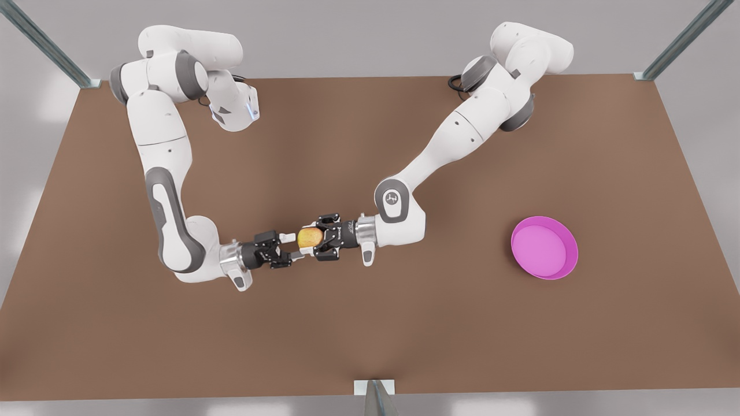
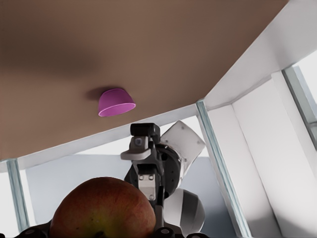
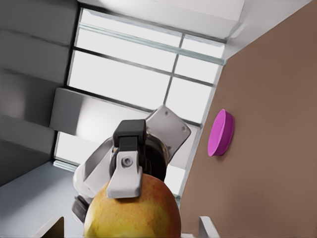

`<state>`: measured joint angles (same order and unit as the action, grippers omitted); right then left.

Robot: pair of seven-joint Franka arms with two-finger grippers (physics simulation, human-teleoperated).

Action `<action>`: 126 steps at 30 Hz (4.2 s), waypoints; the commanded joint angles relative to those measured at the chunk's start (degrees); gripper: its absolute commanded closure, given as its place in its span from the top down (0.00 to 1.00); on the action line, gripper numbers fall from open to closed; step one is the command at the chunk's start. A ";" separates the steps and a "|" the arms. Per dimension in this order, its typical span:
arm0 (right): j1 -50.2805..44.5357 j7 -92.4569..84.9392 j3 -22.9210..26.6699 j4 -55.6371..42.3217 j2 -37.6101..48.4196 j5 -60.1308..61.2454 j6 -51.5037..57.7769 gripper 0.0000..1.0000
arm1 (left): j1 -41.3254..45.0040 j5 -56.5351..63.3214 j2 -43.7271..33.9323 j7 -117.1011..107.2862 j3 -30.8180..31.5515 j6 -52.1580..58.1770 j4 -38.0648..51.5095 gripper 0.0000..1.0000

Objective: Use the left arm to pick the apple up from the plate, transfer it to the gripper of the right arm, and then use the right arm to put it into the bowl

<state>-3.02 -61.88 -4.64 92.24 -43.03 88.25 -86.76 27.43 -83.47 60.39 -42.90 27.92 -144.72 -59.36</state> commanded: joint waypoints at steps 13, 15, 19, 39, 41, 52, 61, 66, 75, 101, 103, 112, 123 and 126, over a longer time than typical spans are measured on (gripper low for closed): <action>-2.78 -14.68 -0.11 0.49 0.05 1.75 -0.96 1.00 | -0.09 -0.20 -0.10 -2.89 -0.15 0.05 0.03 0.73; -2.87 -14.68 -0.11 0.40 0.14 1.75 -0.96 1.00 | -0.01 -0.20 -0.10 -2.89 -0.15 0.05 0.03 0.73; -3.22 -14.68 -0.11 -0.04 0.14 2.45 -1.22 1.00 | -0.01 -0.20 -0.10 -2.89 -0.15 0.05 0.03 0.73; -3.57 -15.99 -0.02 0.31 0.14 2.10 -2.10 1.00 | -0.01 -0.12 -0.10 -2.89 -0.15 0.14 -0.06 0.73; -3.48 -16.35 -0.02 0.31 0.14 2.19 -2.10 1.00 | -0.01 -0.12 -0.10 -2.89 -0.23 0.14 -0.06 0.73; -3.57 -16.35 -0.02 0.31 0.14 2.10 -2.10 0.81 | -0.01 -0.03 -0.10 -2.98 -0.23 0.14 -0.06 0.76; -3.57 -16.35 -0.02 0.31 0.14 2.10 -2.19 0.81 | -0.01 0.41 -0.63 -3.59 -0.32 0.14 -0.67 1.00; -3.48 -16.52 -0.02 0.40 0.14 1.66 -2.10 0.81 | -0.36 1.38 -0.98 -3.77 -0.32 0.22 -1.46 1.00; -1.20 -18.10 0.24 0.75 0.14 -2.29 -1.31 0.81 | -1.76 1.47 -3.35 -4.47 -0.32 0.14 -5.50 1.00; 23.06 -20.74 0.68 -4.34 0.05 -22.86 5.19 0.82 | -24.62 85.93 -49.14 42.82 -24.23 54.89 -21.33 1.00; 25.08 -22.23 0.60 -4.61 0.05 -26.46 5.20 0.82 | -24.62 85.93 -48.70 42.82 -24.23 54.80 -21.33 1.00; 28.77 -26.81 0.77 -5.05 -0.39 -36.13 5.11 0.82 | -24.88 85.58 -47.38 42.73 -24.32 54.63 -21.41 1.00; 28.68 -28.56 0.77 -6.02 -2.94 -42.55 -3.85 0.82 | -26.37 85.40 -46.33 42.73 -24.23 54.45 -21.50 1.00; 28.68 -28.65 0.86 -6.10 -2.94 -42.64 -5.35 0.82 | -26.37 85.40 -46.33 42.73 -24.23 54.54 -21.50 1.00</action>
<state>25.70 -86.85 -3.80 86.23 -46.00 46.11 -88.79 1.05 1.91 14.12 -6.06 3.67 -90.28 -80.89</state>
